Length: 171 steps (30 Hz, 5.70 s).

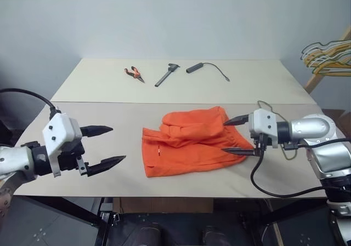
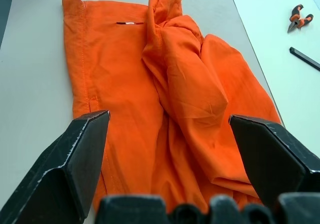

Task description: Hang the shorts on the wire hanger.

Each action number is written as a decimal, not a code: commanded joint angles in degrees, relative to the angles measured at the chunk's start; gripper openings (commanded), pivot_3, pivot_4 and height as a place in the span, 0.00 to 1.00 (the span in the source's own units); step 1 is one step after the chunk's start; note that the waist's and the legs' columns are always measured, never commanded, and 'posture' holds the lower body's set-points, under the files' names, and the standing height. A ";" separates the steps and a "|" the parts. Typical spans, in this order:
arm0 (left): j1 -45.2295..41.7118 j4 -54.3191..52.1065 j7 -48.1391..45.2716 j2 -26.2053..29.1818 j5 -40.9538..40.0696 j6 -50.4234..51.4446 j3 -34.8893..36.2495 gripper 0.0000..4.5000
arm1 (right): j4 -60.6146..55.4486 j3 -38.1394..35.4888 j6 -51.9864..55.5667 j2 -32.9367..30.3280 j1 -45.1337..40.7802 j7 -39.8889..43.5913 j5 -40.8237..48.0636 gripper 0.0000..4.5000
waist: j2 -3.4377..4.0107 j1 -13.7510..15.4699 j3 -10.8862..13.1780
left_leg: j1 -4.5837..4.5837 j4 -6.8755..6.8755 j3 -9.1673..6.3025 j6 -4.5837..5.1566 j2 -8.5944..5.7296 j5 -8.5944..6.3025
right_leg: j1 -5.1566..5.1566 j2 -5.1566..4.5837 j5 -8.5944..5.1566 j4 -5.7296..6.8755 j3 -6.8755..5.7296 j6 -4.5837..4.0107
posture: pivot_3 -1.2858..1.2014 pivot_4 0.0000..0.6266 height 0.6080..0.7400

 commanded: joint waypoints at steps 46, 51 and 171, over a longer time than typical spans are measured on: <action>-20.50 13.80 11.20 -7.45 45.33 -3.74 -51.95 0.23 | -7.04 -2.37 0.17 -3.56 5.29 -1.81 -1.40 1.00 | 0.05 -1.50 0.05 | 0.08 0.04 0.12 0.02 0.03 0.01 | 0.04 0.10 0.00 0.07 0.12 0.01 | 0.54 0.08 1.00; -21.43 13.94 10.32 -7.46 43.47 -4.20 -48.50 0.01 | -0.91 1.72 -11.25 -3.82 5.43 -4.76 -12.44 1.00 | 0.05 -1.59 0.05 | 0.07 0.04 0.17 0.02 -0.01 0.01 | 0.01 0.12 0.00 0.07 0.13 0.01 | 0.54 0.07 1.00; -24.13 6.34 -0.28 -3.71 -5.79 -2.58 -14.52 0.99 | 25.48 4.27 35.74 0.84 -13.12 -43.84 -6.38 1.00 | -0.37 -9.35 -0.33 | 0.95 -0.72 1.68 0.21 0.11 0.15 | -0.29 0.08 0.71 0.05 1.47 0.09 | 0.48 0.04 1.00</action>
